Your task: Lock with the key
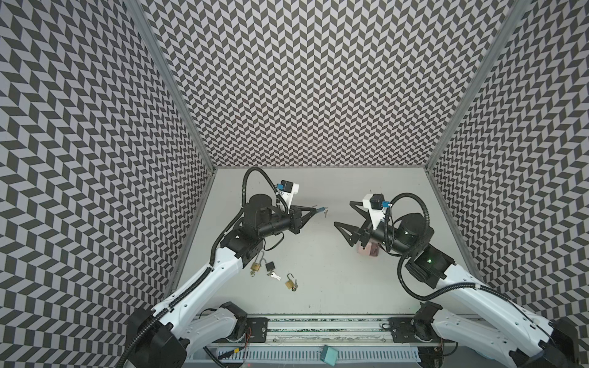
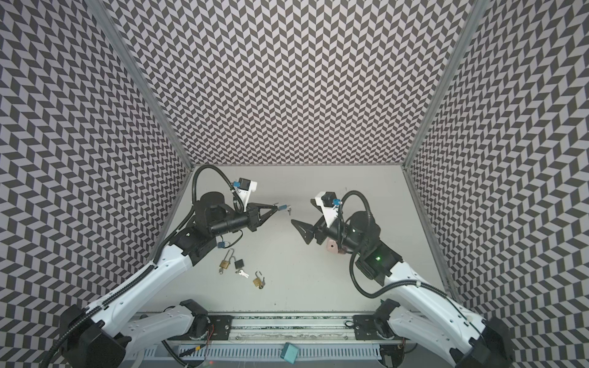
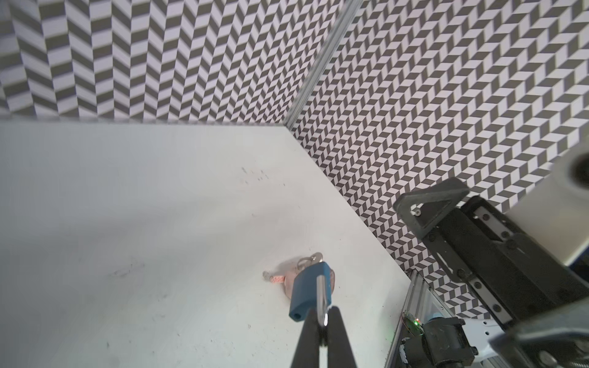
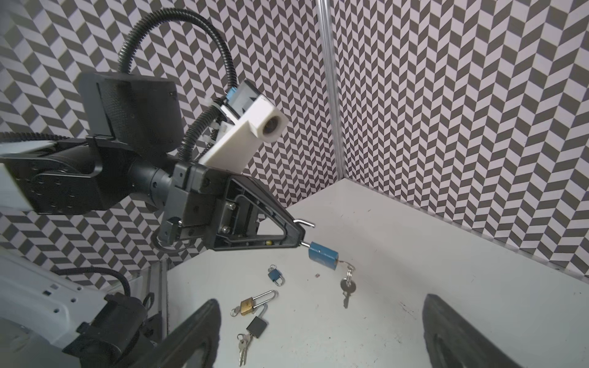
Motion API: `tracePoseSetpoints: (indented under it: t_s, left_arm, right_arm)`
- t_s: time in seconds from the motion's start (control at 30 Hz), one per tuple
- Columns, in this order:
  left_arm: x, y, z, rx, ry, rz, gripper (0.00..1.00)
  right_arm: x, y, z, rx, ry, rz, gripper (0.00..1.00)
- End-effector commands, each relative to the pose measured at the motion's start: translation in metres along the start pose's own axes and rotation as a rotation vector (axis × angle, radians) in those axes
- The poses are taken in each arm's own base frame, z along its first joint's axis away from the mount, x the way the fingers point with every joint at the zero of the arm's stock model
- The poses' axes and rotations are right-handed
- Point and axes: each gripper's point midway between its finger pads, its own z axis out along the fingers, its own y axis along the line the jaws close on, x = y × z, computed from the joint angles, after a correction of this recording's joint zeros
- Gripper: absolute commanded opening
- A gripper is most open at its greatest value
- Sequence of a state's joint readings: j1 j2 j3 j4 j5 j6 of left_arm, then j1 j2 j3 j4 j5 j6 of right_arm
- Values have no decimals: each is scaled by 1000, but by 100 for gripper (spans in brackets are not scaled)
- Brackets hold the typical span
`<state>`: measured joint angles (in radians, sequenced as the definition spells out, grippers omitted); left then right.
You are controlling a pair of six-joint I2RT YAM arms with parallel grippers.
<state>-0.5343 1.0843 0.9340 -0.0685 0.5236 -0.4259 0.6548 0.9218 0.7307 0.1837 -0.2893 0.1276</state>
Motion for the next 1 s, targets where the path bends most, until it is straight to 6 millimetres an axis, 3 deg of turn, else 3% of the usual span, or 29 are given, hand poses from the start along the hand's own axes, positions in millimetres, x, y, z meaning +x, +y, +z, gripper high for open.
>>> tracePoseSetpoints:
  t_s: [0.0,0.23,0.33,0.4,0.6,0.97]
  left_arm:
    - [-22,-25,-9,61,-5,168,0]
    - [-51,-62,-18,155,-22,288,0]
    - [-54,-81,-22,241,-15,308,0]
    - [-55,-93,-25,288,-13,318,0]
    - [-51,-114,-33,408,4,309,0]
    - [-49,-123,-39,456,4,303,0]
  right_arm:
    - [-24,3,-6,-62,-22,62,89]
    - [-50,25,-16,-207,-65,-47,82]
    - [-58,38,-21,-268,-100,-156,83]
    - [-69,47,-25,-305,-146,-241,91]
    - [-92,58,-24,-333,-228,-477,89]
    - [-61,76,-7,-530,-83,-536,61]
